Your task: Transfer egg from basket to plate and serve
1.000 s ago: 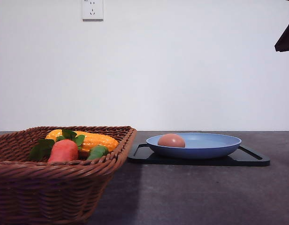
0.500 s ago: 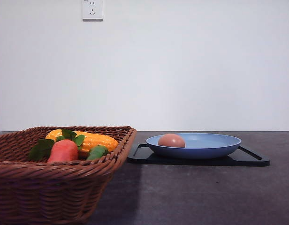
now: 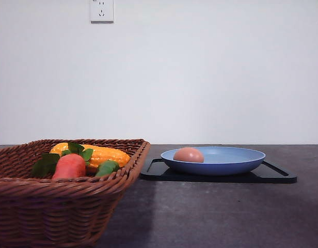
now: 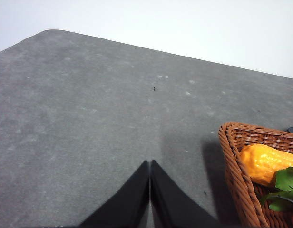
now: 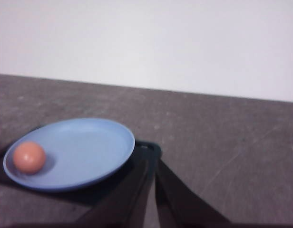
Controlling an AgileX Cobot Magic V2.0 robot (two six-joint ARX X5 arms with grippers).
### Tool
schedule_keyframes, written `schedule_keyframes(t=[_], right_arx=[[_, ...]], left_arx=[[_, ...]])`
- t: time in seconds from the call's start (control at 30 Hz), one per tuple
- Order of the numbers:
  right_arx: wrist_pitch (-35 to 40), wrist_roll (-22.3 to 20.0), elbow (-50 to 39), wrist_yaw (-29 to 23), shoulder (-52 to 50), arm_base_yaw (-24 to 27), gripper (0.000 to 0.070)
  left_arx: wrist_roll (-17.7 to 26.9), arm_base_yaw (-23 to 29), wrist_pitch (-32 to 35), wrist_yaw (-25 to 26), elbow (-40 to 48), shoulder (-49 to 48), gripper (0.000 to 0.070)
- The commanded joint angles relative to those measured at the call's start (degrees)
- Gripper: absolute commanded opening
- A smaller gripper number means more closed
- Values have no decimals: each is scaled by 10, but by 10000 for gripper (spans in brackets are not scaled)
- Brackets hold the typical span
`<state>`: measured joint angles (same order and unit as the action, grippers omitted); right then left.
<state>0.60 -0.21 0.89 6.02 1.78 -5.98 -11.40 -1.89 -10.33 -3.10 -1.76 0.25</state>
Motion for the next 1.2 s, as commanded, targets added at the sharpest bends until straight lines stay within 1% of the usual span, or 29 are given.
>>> schedule_keyframes(t=[0.0,0.13,0.2,0.3,0.33,0.53,1.17], right_arx=[[-8,1,-4,0,-6,0,3],[-45,1,-4,0,-9,0,3],[-62,8,-4,1,-9,0,3],[-80,48,-4,1,-9,-3,3],[-79,53,-4,1,-9,-3,3],[-61,53,-4,0,-9,-3,3],[-62,54,-4,0,-9,-3,3]], left_arx=[[-2,1,-2,0,16,-1,0],[-2,1,-2,0,16,-1,0],[-2,1,-2,0,16,-1,0],[-2,1,-2,0,16,-1,0],[-2,1,-2,0,16,-1,0],[-2,1,-2,0,16,-1,0],[-2,1,-2,0,16,-1,0]])
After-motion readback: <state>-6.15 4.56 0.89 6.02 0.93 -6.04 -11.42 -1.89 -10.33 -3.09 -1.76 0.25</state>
